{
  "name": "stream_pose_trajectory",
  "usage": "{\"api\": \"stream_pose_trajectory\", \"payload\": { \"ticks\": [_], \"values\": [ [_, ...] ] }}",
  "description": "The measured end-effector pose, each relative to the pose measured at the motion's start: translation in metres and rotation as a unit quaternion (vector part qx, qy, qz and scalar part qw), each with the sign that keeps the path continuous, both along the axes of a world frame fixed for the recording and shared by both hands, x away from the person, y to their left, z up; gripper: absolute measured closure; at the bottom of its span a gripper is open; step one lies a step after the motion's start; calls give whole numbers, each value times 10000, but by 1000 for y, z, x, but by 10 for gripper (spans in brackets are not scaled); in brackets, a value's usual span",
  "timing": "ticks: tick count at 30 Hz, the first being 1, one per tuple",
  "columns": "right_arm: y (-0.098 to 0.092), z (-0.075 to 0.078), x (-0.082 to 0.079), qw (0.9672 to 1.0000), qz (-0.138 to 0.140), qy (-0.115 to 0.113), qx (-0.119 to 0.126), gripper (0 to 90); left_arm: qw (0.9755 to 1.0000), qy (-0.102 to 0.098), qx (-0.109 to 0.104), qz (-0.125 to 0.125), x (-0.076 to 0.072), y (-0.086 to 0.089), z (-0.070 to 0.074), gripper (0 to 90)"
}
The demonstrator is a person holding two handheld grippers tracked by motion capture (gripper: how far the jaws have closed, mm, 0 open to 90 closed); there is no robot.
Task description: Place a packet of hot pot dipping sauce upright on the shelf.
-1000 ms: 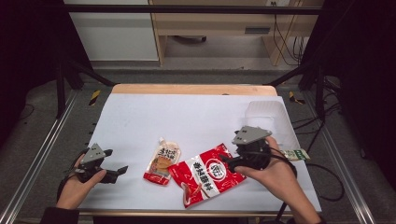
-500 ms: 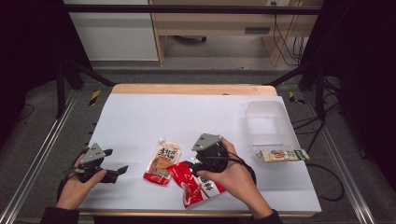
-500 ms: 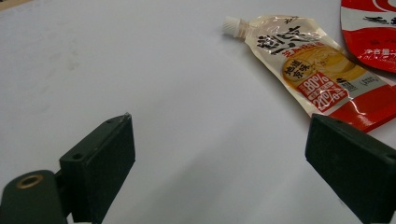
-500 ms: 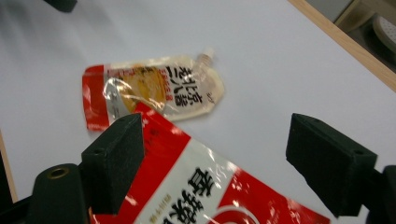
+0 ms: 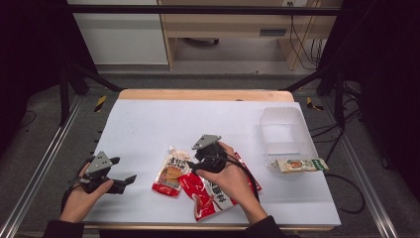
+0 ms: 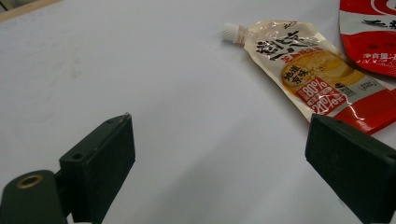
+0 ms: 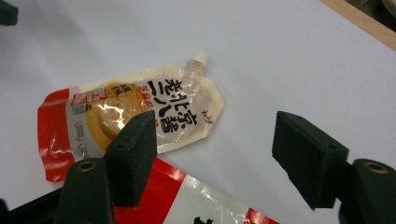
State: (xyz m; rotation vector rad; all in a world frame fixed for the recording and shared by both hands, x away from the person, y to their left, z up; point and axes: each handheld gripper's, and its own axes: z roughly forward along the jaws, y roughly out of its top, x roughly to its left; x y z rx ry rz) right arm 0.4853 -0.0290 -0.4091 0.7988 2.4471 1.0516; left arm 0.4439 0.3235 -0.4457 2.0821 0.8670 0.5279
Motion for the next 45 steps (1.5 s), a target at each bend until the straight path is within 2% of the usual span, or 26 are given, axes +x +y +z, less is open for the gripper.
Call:
{"api": "stream_pose_trajectory", "payload": {
  "ticks": [7,12,16,19,21,22,25,30,38,39,40,44,45],
  "values": [
    [-2,-4,12,9998,-124,130,76,377,10000,7,-43,79,1,5,-1,82],
    [3,-10,16,9998,-80,200,-1,398,10000,3,9,14,1,3,-1,81],
    [11,-12,18,9997,-30,234,41,418,10000,-10,15,22,1,3,-1,81],
    [17,-14,24,9997,-20,224,-102,417,10000,-6,30,30,1,4,-1,82],
    [21,-18,28,9995,-86,287,-71,417,10000,1,25,45,1,5,-1,81],
    [24,-21,31,9993,-25,352,-79,411,10000,-2,29,48,1,5,-2,81],
    [34,-28,34,9991,31,371,-187,392,10000,22,46,36,2,6,-2,81],
    [43,-41,44,9980,51,561,-304,369,10000,25,42,-31,1,4,-2,81],
    [41,-53,54,9964,-60,807,-261,351,10000,34,45,-21,2,5,-3,82],
    [42,-55,55,9961,-89,815,-316,351,10000,45,48,-29,2,5,-3,82],
    [42,-55,56,9960,-60,858,-262,351,10000,46,49,-26,2,5,-3,82],
    [42,-58,58,9948,-126,973,-278,361,10000,48,61,-38,2,4,-3,82],
    [41,-59,58,9944,-77,1028,-209,380,10000,50,66,-55,2,4,-3,82]
  ]
}}
